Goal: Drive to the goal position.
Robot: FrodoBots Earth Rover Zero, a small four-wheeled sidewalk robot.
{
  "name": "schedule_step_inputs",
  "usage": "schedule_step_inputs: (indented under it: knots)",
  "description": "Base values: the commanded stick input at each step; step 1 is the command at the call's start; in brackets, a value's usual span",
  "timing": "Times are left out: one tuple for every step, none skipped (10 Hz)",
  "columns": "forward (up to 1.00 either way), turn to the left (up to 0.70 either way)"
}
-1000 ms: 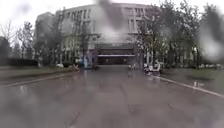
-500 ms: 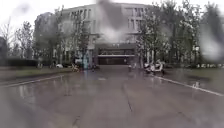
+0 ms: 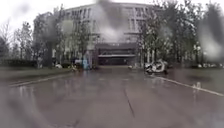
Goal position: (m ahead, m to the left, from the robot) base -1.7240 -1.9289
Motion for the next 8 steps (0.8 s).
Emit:
schedule_step_inputs:
  knots:
    - [0.70, 0.00]
    - [0.70, 0.00]
    - [0.70, 0.00]
    - [0.70, 0.00]
    - [0.70, 0.00]
    - [0.70, 0.00]
    - [0.70, 0.00]
    - [0.70, 0.00]
